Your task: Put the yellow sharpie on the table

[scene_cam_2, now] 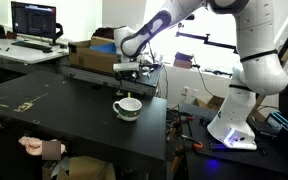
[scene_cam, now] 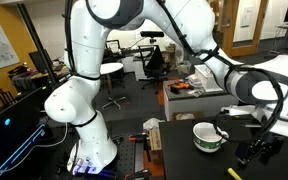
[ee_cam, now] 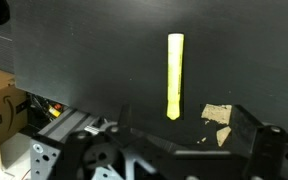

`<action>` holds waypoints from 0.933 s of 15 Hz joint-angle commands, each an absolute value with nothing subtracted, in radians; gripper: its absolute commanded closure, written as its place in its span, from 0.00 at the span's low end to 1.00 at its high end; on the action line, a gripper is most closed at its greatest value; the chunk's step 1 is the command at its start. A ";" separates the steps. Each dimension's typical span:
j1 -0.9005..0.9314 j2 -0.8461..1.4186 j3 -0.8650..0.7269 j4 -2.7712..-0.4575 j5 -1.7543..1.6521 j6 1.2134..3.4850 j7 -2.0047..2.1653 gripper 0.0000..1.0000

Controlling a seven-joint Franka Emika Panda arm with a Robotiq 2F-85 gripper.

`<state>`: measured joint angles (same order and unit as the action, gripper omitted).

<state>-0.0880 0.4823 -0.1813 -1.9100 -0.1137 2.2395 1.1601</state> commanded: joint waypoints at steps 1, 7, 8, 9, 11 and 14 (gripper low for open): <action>-0.067 0.350 -0.177 -2.016 -0.082 2.321 1.121 0.00; -0.036 0.111 -0.128 -2.225 -0.052 2.508 1.057 0.00; -0.032 0.068 -0.119 -2.259 -0.050 2.530 1.043 0.00; -0.031 0.031 -0.106 -2.300 -0.036 2.566 1.020 0.00; -0.033 -0.040 -0.080 -2.369 0.029 2.619 0.940 0.00; -0.016 -0.130 -0.046 -2.451 0.253 2.648 0.701 0.00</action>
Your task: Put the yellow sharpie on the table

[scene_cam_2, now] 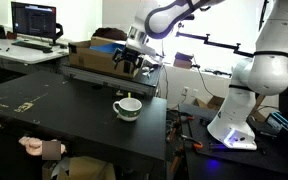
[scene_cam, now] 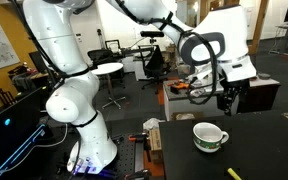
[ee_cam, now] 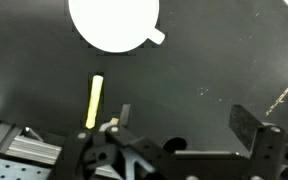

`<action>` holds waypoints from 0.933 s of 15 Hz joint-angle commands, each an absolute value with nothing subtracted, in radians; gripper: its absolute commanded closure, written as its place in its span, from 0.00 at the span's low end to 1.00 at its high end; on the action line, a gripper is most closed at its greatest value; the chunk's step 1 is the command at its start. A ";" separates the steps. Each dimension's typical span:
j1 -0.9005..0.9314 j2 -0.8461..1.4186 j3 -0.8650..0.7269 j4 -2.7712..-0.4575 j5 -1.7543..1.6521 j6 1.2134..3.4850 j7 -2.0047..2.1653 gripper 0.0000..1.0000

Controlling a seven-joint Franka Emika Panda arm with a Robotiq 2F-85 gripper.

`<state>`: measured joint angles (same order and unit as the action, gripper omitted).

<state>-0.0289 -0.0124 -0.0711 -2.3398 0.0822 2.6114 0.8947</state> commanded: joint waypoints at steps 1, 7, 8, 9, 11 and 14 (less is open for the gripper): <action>-0.003 -0.158 -0.040 -2.469 0.327 2.629 0.624 0.00; 0.026 -0.263 -0.051 -2.516 0.553 2.413 0.282 0.00; 0.014 -0.266 -0.046 -2.514 0.522 2.378 0.301 0.00; 0.002 -0.270 -0.038 -2.520 0.492 2.368 0.331 0.00; -0.016 -0.275 -0.021 -2.535 0.442 2.396 0.386 0.00; -0.012 -0.244 -0.028 -2.515 0.441 2.399 0.363 0.00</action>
